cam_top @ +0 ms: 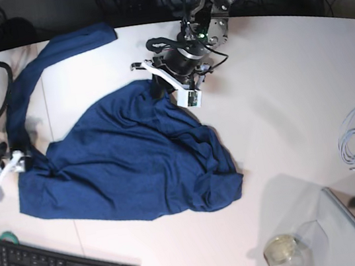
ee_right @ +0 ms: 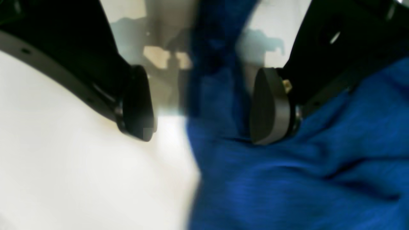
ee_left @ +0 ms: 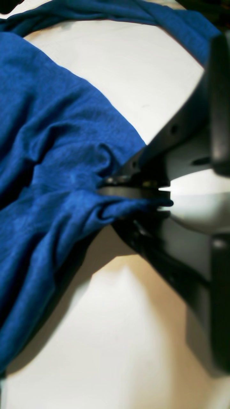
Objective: Layout the t-shirt on the table in an organized manner, then fold the t-shirt properly
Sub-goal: 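Lift the shirt with both grippers and lay it flat on the table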
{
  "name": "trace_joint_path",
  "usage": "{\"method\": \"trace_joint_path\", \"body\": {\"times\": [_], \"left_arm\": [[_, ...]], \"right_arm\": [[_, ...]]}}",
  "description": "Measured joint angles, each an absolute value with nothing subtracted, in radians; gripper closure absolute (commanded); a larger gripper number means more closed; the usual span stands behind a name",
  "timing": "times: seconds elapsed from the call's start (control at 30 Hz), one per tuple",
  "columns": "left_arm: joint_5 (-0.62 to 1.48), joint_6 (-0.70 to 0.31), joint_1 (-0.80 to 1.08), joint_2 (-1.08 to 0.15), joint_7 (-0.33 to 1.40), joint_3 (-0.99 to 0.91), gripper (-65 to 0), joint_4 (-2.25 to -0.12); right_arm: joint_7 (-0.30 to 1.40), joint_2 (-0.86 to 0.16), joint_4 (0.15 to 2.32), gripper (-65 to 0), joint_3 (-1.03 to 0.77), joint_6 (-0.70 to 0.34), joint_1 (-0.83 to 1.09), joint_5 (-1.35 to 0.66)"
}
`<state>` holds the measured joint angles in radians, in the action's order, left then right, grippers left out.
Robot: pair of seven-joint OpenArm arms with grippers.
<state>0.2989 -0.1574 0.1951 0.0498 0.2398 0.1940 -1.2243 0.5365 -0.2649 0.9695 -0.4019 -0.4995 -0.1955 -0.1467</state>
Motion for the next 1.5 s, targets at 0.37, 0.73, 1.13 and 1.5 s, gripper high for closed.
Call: {"method": "trace_joint_path", "body": {"times": [0.37,0.73,1.13,1.5], "left_arm": [[0.292,-0.149,0.280,0.001,0.255,0.106,0.0,-1.428],[0.292,-0.141,0.386,-0.078,0.263,0.100,0.0,-1.689],[0.299,-0.181,0.553,-0.134,0.265,-0.223,0.0,-1.973],[0.292,-0.165,0.081,-0.126,0.484,-0.128,0.0,-1.958]], "right_arm": [[0.421,-0.296,0.737,-23.6,-0.332,-0.472,-0.270,-0.154],[0.751,-0.288,1.345,0.0,-0.364,-0.482,0.039,-0.307],[1.046,-0.284,1.998,0.0,-0.661,-0.495,0.334,-0.587],[1.181,-0.390,1.901,0.0,-0.625,-0.486,-0.021,-0.651]]}}
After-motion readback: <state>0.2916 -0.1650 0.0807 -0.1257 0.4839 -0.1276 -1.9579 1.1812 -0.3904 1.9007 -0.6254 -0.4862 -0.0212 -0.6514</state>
